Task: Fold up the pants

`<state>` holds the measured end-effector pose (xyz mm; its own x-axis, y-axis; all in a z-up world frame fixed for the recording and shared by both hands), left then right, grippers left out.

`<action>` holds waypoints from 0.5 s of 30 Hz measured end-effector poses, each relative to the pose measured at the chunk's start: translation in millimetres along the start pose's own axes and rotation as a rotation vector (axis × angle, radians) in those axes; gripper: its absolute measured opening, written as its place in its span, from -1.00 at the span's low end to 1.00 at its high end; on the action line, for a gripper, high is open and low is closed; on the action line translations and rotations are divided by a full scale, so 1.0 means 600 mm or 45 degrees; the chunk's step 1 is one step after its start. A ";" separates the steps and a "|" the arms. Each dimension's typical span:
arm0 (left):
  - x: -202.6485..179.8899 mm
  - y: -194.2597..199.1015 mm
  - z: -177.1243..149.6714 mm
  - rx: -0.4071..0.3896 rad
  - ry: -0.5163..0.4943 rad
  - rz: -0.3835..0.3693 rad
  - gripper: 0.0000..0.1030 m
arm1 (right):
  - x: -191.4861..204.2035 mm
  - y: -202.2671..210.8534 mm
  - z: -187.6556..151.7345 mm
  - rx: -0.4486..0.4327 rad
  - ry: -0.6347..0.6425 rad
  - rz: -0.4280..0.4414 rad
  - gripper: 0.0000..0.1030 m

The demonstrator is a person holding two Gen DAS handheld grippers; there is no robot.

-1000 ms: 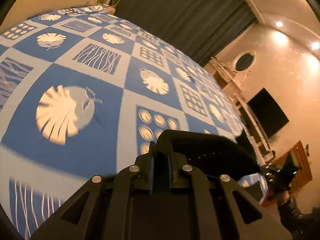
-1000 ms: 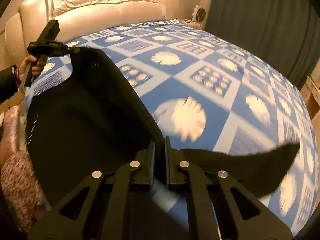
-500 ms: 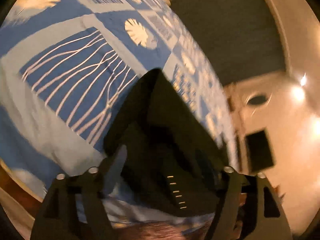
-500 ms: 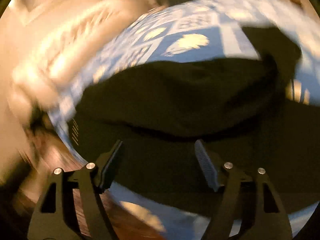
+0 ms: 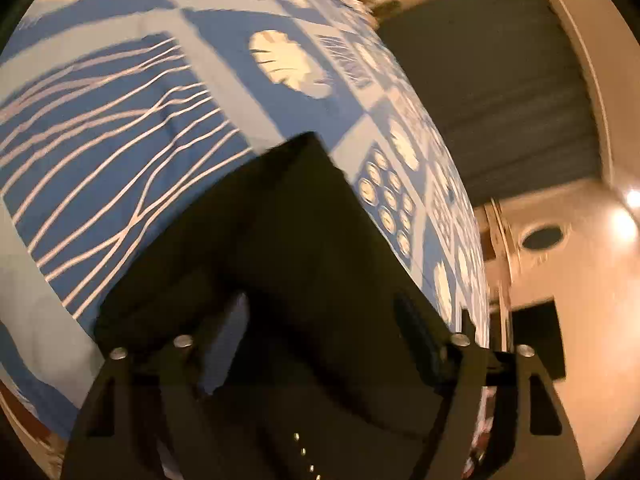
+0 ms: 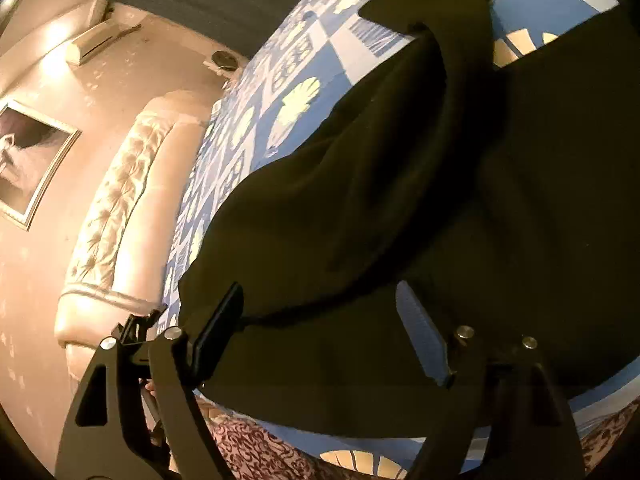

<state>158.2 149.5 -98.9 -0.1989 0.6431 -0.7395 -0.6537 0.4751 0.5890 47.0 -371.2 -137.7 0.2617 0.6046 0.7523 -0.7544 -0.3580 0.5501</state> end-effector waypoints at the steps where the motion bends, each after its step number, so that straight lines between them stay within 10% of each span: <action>1: 0.009 0.001 -0.001 -0.007 0.026 0.028 -0.15 | -0.005 0.003 0.002 -0.008 -0.015 -0.005 0.53; 3: 0.025 0.001 -0.001 0.011 0.058 0.050 -0.45 | -0.009 -0.001 0.007 -0.025 -0.047 -0.021 0.55; 10: 0.039 0.007 -0.002 -0.019 0.122 0.015 -0.55 | 0.001 -0.023 0.012 -0.069 -0.041 -0.145 0.53; 15: 0.038 0.002 0.001 -0.021 0.154 0.000 -0.57 | -0.014 -0.037 0.021 -0.067 -0.037 -0.219 -0.54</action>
<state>153.5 165.1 -114.9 -0.2854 0.5653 -0.7739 -0.6656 0.4641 0.5844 68.8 -377.1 -151.7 0.4061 0.6327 0.6594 -0.7273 -0.2131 0.6524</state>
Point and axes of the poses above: each gripper's, at about its wrist camera, not at the fingertips, and y roughly against the way its jaws point, x to its left, z to its top, the point moved 4 cm from there along -y, roughly the way its jaws point, and after that the axes turned 5 degrees about -x, right-handed, at the moved point
